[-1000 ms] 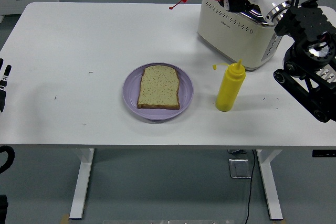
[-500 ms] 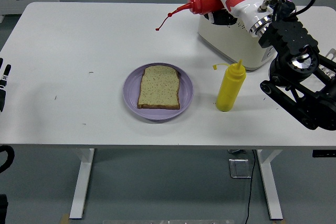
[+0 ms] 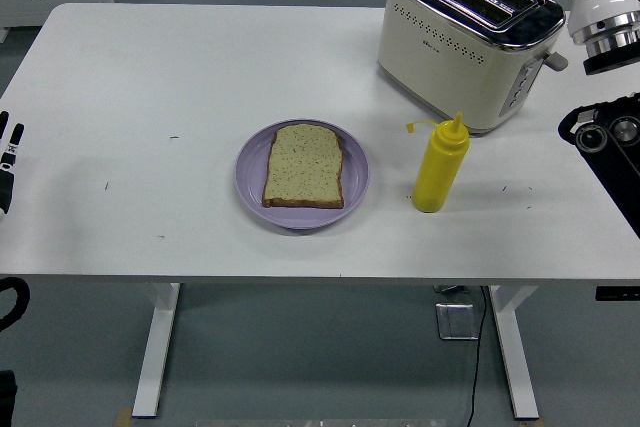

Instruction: Pick up the cup,pour liquid into bread,place the cup on the desk

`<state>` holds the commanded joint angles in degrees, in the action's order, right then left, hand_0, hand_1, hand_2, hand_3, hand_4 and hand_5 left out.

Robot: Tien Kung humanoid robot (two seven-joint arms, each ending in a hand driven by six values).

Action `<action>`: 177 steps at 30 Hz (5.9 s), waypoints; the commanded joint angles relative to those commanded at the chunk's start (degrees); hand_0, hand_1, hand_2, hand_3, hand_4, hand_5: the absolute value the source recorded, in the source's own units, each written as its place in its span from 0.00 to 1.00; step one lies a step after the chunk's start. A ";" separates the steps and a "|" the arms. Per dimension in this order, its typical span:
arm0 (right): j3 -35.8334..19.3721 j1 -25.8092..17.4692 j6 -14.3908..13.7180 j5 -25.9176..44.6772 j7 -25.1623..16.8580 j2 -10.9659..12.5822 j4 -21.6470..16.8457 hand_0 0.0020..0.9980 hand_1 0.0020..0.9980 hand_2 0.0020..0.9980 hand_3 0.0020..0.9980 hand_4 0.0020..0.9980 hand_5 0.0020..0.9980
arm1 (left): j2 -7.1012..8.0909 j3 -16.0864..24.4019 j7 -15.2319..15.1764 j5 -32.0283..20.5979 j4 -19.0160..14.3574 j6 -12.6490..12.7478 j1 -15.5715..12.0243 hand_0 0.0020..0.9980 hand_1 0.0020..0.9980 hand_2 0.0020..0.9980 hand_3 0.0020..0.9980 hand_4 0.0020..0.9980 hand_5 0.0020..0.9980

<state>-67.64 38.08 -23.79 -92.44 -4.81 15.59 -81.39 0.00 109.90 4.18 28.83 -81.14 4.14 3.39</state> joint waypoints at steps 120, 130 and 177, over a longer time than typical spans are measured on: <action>-12.99 -38.04 10.38 51.57 -20.85 5.94 -2.65 0.91 0.86 0.93 0.96 0.91 0.44 | 0.00 -1.09 0.13 -0.22 0.02 0.28 0.02 0.81 0.79 0.81 0.73 0.62 1.00; -26.01 -34.73 17.13 75.78 -10.84 5.01 -0.21 0.86 0.79 0.84 0.87 0.78 0.62 | 0.00 -0.64 0.11 -0.19 -0.02 0.23 0.26 0.81 0.79 0.81 0.73 0.62 1.00; -29.10 -31.53 18.09 79.01 2.22 1.18 4.66 0.79 0.72 0.76 0.79 0.64 0.73 | 0.00 -1.19 0.19 -0.22 0.01 0.15 0.41 0.81 0.79 0.81 0.73 0.62 1.00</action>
<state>-96.74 6.55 -5.70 -13.44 -2.60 16.77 -76.73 0.00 108.71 4.37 28.61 -81.13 4.29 3.80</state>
